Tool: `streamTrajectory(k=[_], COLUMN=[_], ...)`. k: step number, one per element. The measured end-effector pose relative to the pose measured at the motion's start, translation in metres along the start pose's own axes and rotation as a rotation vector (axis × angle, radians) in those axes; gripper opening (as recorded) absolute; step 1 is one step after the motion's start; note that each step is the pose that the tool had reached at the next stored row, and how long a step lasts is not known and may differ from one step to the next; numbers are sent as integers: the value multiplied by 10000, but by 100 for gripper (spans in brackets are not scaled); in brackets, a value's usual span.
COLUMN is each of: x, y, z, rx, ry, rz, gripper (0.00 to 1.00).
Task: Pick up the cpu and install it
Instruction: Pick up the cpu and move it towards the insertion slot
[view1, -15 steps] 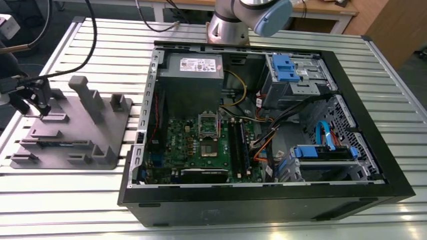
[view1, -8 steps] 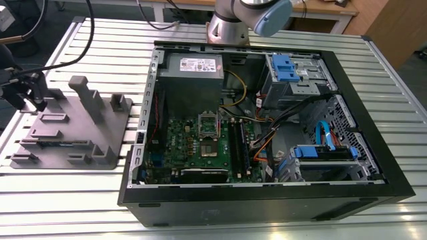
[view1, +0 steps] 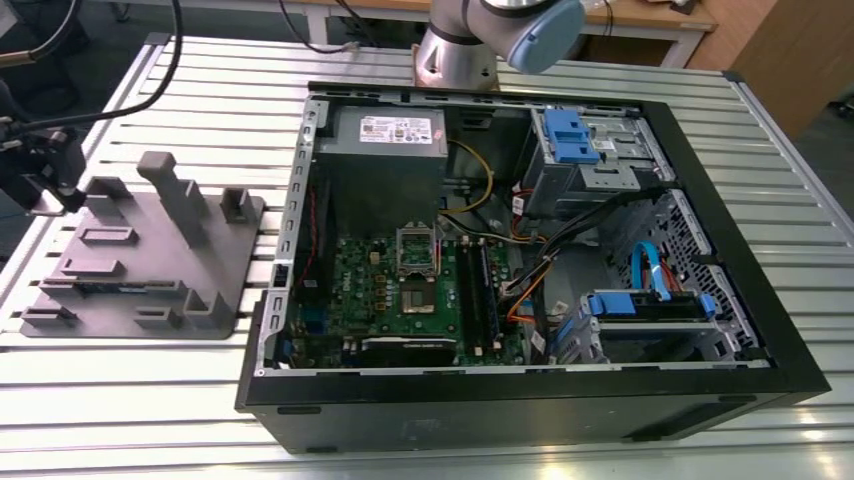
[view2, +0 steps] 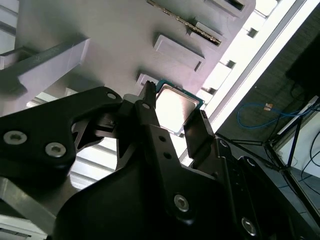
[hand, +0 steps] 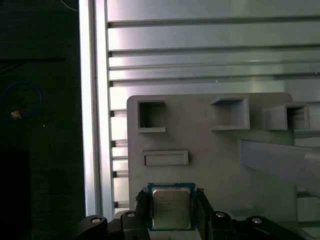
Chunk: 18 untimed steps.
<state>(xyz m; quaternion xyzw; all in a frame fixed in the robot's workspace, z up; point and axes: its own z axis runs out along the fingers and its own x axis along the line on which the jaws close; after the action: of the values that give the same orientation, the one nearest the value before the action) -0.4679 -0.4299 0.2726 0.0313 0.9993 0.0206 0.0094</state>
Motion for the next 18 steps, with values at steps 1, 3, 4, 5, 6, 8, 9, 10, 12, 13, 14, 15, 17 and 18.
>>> streamTrajectory(k=[1,3,4,5,6,8,9,10,12,13,14,15,17,18], x=[0,-1,-1,-2,-2,-3,-4,-4,-4,-5,-5,-5,-5,-5], y=[1,3,4,5,6,8,8,9,11,12,12,12,12,12], z=[-23,-69,-96,-120,-142,-183,-204,-226,-265,-278,-286,-289,-289,-291], rx=[1,1,0,0,1,0,0,0,0,1,1,-1,-2,0], ry=[1,1,1,0,1,0,1,1,1,1,1,-1,-3,-1], rz=[0,0,0,0,0,0,0,0,0,-1,-1,0,-1,-1], gripper=[47,47,47,47,47,47,47,47,47,47,47,47,47,47])
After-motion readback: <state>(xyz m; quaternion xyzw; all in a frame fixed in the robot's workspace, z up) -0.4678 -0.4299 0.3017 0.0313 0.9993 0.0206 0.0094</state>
